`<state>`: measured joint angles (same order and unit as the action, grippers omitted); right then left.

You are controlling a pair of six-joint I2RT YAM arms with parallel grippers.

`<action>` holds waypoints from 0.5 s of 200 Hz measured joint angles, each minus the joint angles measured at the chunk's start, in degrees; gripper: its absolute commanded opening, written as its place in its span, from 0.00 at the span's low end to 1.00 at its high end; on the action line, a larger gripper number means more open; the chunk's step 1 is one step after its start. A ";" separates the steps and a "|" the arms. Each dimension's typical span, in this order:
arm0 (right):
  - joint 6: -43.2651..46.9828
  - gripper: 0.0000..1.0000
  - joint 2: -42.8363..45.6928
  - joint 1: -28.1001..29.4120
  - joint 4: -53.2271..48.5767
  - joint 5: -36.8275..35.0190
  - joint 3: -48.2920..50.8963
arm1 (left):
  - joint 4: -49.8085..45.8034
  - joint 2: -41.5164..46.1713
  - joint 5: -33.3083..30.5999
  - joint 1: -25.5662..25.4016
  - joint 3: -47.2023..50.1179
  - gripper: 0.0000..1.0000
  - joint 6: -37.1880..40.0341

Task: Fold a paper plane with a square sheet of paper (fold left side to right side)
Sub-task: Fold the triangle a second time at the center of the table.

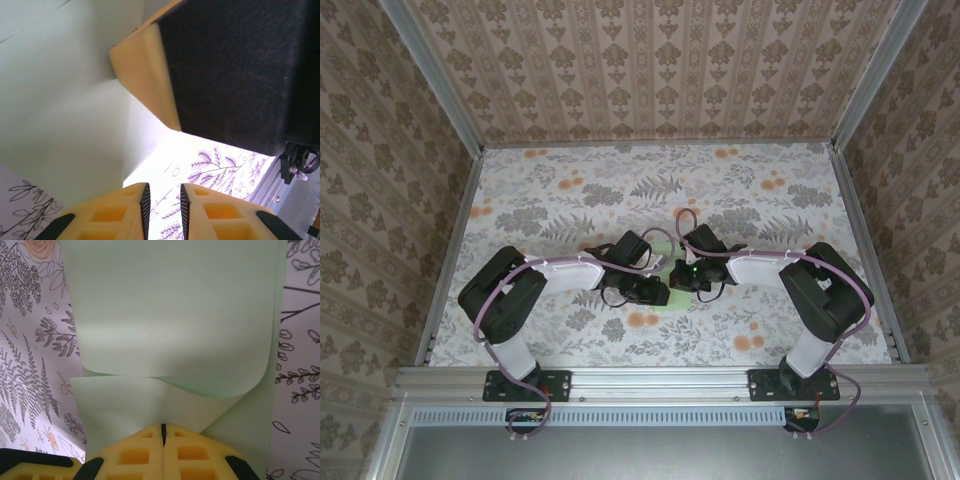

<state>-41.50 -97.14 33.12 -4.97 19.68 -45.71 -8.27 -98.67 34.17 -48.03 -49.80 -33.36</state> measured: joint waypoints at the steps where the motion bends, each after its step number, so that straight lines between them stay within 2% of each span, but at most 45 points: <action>1: 0.00 0.05 0.00 0.02 0.00 0.00 0.00 | -0.04 0.00 -0.04 0.00 0.00 0.25 0.00; 100: 0.83 0.05 0.00 0.02 -0.22 0.00 -0.11 | -2.71 -0.66 -4.09 -0.26 -0.09 0.24 0.83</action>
<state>-40.66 -97.14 33.15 -5.19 19.68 -45.82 -10.98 -99.33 30.09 -48.29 -49.89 -32.53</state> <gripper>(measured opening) 0.055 0.246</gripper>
